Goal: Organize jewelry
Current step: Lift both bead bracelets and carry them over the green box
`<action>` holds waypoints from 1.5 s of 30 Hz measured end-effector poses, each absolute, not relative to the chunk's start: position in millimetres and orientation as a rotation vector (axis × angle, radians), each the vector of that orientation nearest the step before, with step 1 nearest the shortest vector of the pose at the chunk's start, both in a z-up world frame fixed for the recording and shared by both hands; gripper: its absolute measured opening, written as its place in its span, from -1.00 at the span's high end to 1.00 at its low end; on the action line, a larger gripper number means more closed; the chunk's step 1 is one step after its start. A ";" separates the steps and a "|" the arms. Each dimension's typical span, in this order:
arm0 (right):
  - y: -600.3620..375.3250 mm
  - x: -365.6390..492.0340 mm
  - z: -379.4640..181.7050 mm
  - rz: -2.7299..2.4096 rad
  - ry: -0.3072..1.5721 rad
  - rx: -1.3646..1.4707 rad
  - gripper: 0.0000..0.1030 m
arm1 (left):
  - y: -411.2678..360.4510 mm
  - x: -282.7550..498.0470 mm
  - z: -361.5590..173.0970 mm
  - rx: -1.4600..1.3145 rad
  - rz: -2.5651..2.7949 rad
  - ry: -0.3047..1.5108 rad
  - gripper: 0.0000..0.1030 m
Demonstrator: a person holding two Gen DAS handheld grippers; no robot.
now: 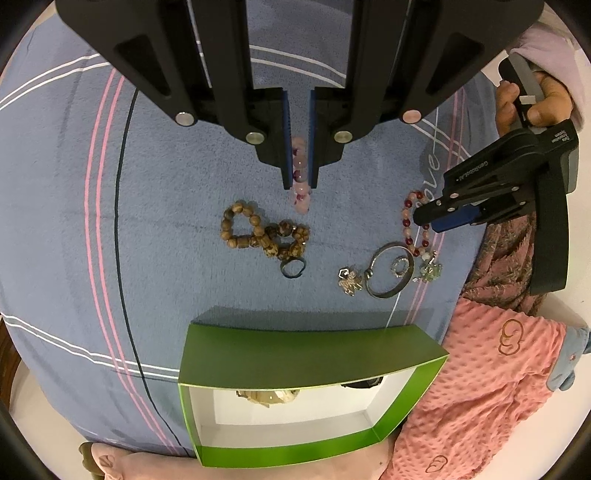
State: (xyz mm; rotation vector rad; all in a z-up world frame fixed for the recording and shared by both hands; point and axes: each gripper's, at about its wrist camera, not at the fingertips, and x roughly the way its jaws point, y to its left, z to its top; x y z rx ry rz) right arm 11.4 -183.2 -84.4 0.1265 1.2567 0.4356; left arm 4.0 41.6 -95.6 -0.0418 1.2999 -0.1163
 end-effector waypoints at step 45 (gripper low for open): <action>-176.1 14.8 -23.0 0.445 1.089 0.055 0.86 | 38.9 -7.9 26.4 -0.054 -0.135 1.047 0.85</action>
